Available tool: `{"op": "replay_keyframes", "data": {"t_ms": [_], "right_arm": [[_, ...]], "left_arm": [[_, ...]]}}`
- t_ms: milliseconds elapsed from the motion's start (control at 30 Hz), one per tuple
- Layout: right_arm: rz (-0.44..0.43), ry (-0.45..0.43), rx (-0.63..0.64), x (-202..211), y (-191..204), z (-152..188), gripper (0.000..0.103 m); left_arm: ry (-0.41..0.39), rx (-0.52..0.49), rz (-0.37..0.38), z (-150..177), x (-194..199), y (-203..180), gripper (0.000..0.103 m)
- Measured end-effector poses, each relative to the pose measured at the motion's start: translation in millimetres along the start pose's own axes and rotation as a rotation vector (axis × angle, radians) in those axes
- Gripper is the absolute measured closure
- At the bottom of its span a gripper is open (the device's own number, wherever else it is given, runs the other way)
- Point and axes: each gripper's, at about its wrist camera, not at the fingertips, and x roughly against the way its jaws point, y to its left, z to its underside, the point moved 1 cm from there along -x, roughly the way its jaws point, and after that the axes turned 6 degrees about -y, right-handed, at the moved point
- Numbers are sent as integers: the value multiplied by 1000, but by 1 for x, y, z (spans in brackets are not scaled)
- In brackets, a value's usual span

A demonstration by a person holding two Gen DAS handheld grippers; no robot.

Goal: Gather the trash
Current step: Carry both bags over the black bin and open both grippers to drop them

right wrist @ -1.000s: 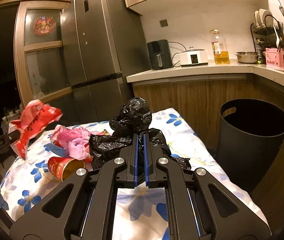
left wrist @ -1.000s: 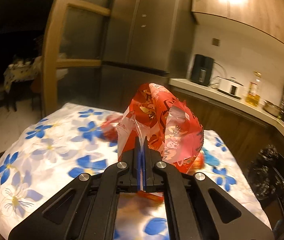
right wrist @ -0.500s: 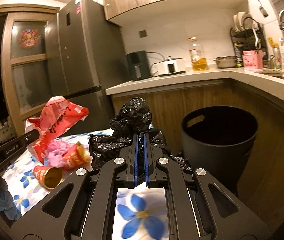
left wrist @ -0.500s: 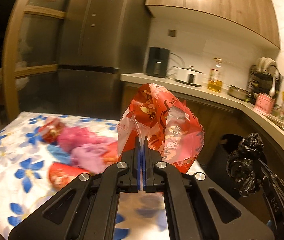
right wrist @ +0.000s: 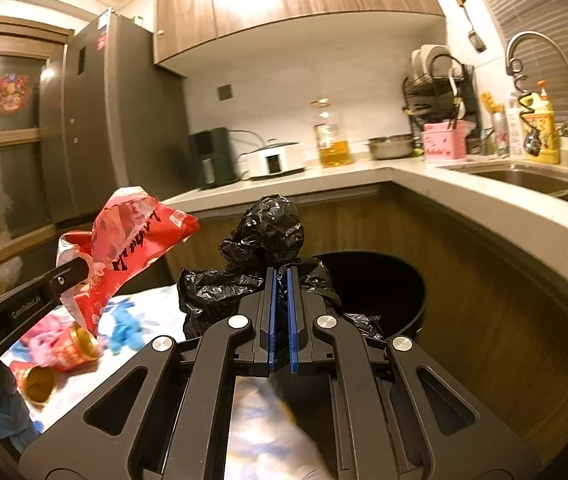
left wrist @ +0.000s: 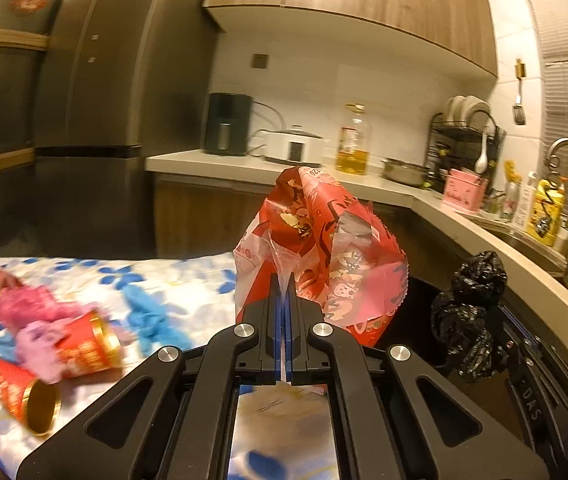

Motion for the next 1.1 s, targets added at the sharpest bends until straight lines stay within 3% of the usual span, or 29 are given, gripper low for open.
{"op": "replay_keyframes", "data": {"t_ms": [567, 1100], "right_arm": [[45, -1, 14, -57, -47, -21, 98], [56, 51, 19, -89, -62, -10, 96]], "left_arm": [[9, -43, 197, 2, -75, -74, 102], [99, -33, 256, 24, -118, -83, 100]]}}
